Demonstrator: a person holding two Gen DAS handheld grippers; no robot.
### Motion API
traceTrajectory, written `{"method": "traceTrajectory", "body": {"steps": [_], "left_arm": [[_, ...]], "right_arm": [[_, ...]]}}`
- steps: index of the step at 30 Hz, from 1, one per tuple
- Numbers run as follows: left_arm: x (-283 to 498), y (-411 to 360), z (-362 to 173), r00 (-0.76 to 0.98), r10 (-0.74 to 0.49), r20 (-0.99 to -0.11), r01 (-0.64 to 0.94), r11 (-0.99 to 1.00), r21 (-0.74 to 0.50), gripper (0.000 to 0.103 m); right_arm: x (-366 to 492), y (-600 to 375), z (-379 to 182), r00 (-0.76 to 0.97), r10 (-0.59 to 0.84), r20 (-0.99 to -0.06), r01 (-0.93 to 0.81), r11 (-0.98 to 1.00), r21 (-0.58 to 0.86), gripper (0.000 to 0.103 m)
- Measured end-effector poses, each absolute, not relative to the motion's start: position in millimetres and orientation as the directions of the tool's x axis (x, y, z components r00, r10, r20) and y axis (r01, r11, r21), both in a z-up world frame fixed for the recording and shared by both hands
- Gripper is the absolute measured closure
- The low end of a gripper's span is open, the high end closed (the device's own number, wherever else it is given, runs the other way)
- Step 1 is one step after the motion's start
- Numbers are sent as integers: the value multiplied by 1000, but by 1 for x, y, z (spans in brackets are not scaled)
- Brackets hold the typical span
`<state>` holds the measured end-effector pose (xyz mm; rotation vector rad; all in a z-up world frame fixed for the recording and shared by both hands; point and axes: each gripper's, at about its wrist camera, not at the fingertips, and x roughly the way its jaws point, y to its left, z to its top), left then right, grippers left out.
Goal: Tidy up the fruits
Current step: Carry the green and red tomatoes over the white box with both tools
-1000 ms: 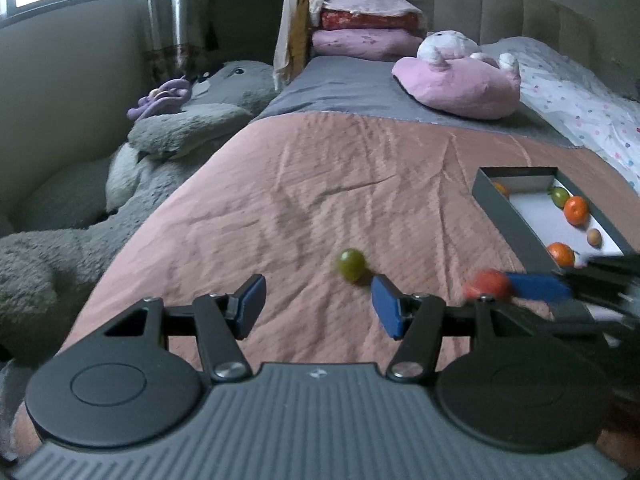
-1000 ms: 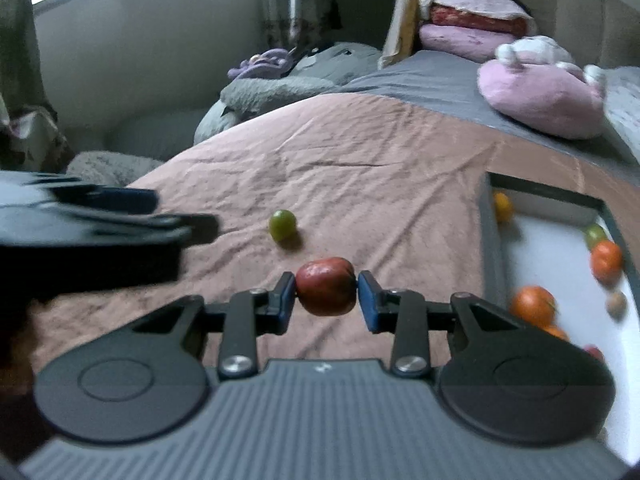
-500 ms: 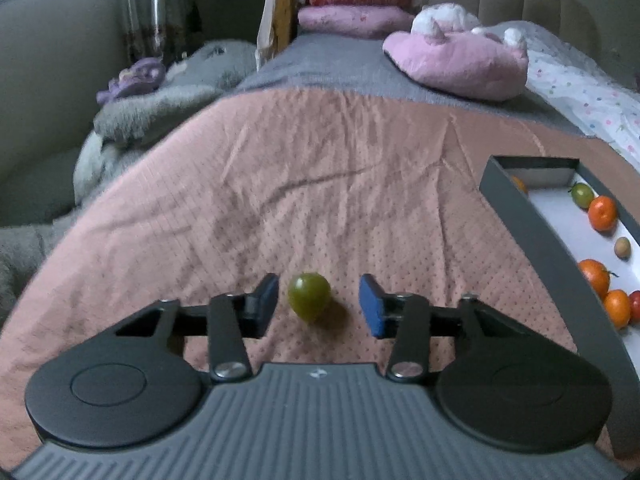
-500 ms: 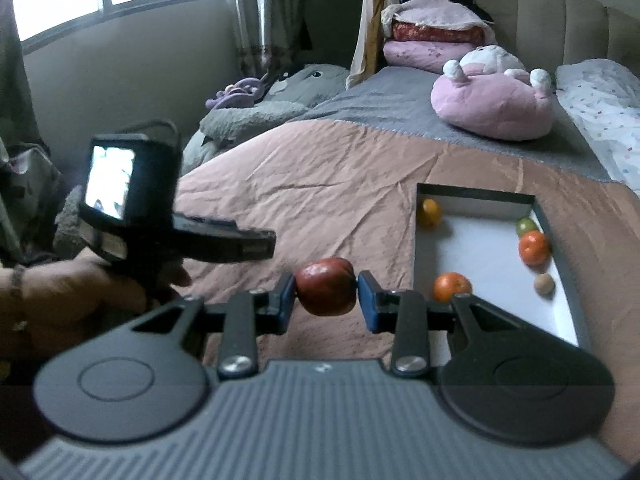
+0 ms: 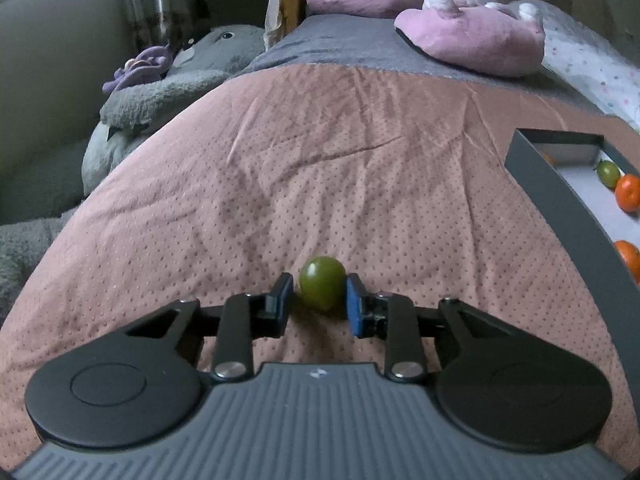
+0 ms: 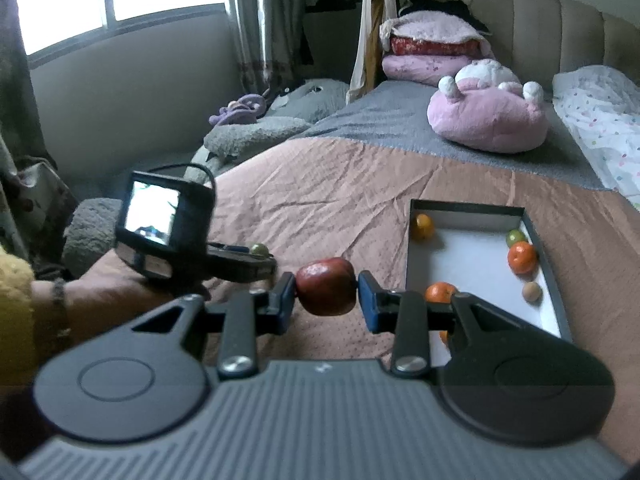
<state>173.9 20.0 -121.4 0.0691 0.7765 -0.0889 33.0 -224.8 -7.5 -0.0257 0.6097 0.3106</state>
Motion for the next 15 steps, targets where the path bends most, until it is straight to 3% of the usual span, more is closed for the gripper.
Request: {"method": "traceTrajectory", "body": {"steps": [3, 15], "left_arm": [[172, 20, -119, 706, -54, -707, 88, 996, 11, 74], [131, 13, -83, 717, -37, -696, 66, 998, 15, 74]], "right_arm": [[24, -232, 1, 789, 271, -551, -285, 956, 63, 66], [2, -251, 12, 814, 278, -510, -275, 958, 84, 66]]}}
